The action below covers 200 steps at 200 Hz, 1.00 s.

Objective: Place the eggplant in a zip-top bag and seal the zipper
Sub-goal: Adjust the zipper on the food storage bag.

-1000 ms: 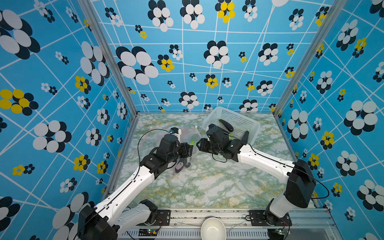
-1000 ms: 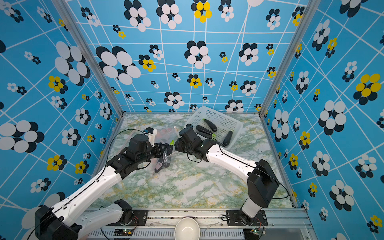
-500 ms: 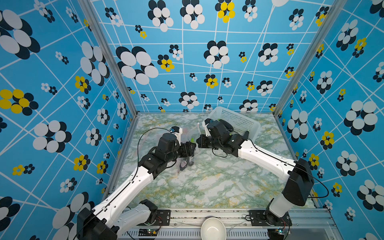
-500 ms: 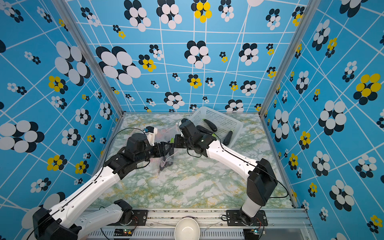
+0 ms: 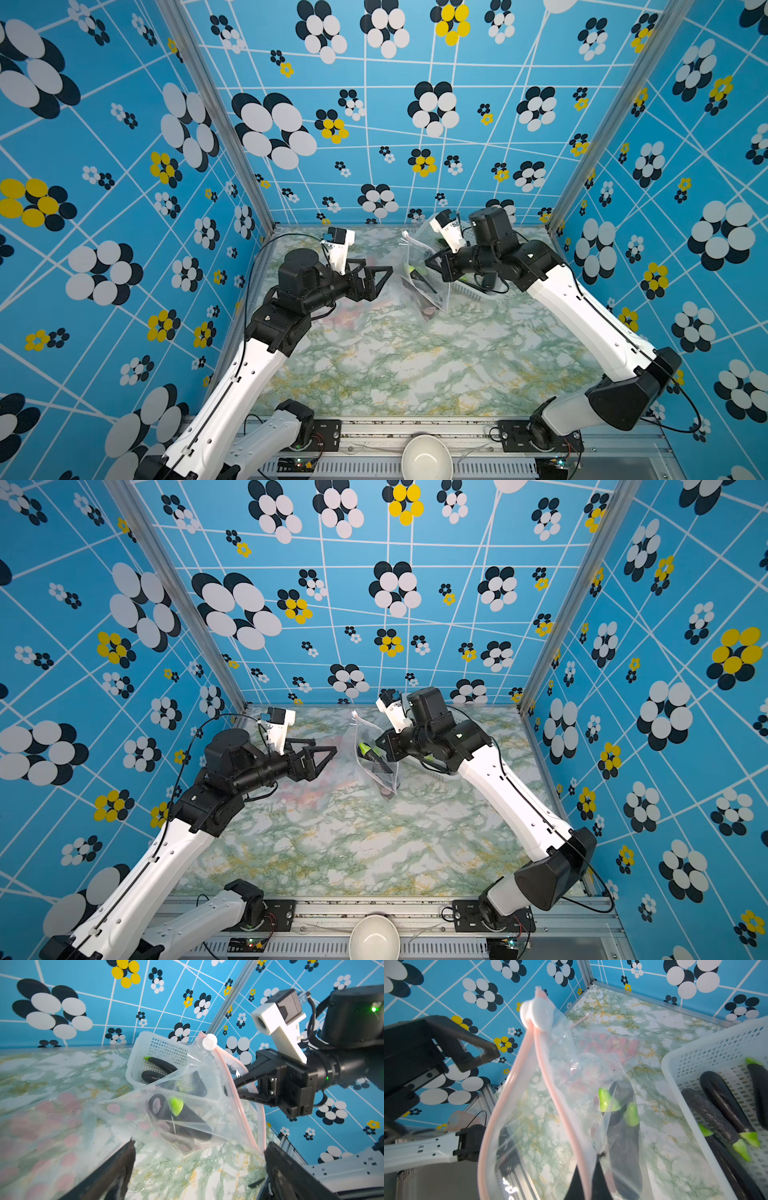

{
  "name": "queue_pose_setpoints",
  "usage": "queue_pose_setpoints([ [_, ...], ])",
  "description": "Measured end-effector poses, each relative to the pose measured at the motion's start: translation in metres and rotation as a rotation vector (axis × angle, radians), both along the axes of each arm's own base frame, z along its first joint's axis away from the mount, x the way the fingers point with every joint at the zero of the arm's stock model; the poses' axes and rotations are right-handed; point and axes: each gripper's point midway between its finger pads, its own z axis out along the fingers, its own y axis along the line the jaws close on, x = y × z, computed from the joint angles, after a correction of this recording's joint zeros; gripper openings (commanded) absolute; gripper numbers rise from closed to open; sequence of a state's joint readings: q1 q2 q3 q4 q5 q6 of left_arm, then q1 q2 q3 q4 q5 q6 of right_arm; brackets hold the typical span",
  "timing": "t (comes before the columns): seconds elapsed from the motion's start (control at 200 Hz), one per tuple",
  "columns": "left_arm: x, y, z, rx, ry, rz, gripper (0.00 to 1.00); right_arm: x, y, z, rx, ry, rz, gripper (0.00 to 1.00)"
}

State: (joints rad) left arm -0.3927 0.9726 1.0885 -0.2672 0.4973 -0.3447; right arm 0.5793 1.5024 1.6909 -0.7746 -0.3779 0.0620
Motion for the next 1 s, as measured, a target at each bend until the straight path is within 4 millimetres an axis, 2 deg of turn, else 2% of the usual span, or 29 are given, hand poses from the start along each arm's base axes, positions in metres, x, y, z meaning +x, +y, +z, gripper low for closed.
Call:
queue_pose_setpoints([
  [0.12,-0.016,-0.013,0.001,0.053,-0.110,-0.149,0.99,-0.013,-0.024,0.010,-0.048,-0.050,0.092,0.00],
  [0.21,-0.026,-0.020,-0.005,0.103,-0.189,-0.247,0.99,-0.029,-0.037,0.012,-0.097,-0.094,0.175,0.00],
  [0.39,-0.037,-0.033,-0.025,0.181,-0.312,-0.392,0.99,-0.067,-0.051,0.009,-0.196,-0.188,0.381,0.00],
  [0.51,-0.045,-0.049,-0.035,0.212,-0.365,-0.488,0.99,-0.082,-0.055,0.006,-0.220,-0.219,0.480,0.00],
  [0.75,-0.068,-0.080,-0.061,0.234,-0.385,-0.649,0.97,-0.087,-0.051,0.009,-0.209,-0.239,0.560,0.00],
  [0.945,-0.078,-0.083,-0.079,0.214,-0.389,-0.672,0.94,-0.085,-0.048,0.005,-0.204,-0.225,0.567,0.00],
  [1.0,-0.080,-0.082,-0.081,0.207,-0.392,-0.668,0.88,-0.085,-0.047,0.005,-0.201,-0.222,0.569,0.00],
])
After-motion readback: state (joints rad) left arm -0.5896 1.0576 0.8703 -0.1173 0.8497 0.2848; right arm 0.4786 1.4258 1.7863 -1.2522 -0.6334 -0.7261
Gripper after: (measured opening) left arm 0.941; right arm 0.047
